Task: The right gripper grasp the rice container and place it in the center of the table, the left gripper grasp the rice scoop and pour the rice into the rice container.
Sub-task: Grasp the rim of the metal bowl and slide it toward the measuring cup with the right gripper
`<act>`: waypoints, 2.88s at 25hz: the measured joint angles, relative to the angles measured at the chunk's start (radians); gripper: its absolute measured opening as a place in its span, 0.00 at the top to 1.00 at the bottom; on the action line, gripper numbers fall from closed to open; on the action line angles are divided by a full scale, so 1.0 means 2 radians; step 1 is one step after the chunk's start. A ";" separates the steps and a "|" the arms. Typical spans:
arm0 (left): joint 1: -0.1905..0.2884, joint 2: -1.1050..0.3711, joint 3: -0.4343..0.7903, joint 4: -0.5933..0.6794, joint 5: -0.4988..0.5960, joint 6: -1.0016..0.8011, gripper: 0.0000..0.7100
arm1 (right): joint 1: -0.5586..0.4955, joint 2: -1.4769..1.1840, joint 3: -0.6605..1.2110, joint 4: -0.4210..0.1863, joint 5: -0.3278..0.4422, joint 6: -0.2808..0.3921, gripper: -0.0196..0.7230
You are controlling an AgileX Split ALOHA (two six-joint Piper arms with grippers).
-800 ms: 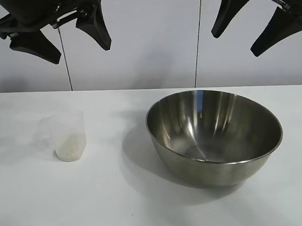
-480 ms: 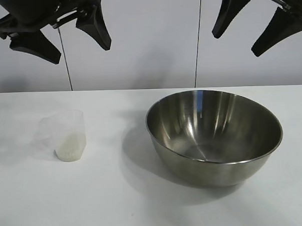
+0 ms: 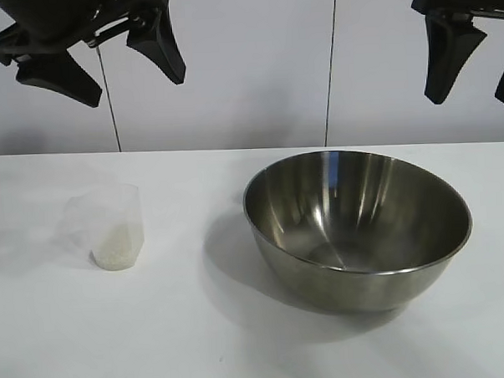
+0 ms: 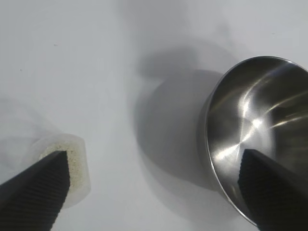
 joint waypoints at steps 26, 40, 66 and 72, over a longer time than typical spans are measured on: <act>0.000 0.000 0.000 0.000 0.000 0.000 0.03 | 0.000 0.128 0.127 0.065 -0.222 -0.014 0.85; 0.000 0.000 0.000 0.000 -0.001 0.000 0.03 | -0.048 0.099 0.127 0.214 -0.174 -0.157 0.96; 0.000 0.000 0.000 0.000 -0.001 0.000 0.03 | 0.070 0.144 0.111 0.228 -0.238 -0.077 0.69; 0.000 0.000 0.000 0.000 -0.001 0.000 0.03 | 0.065 0.132 0.087 0.216 -0.200 -0.068 0.32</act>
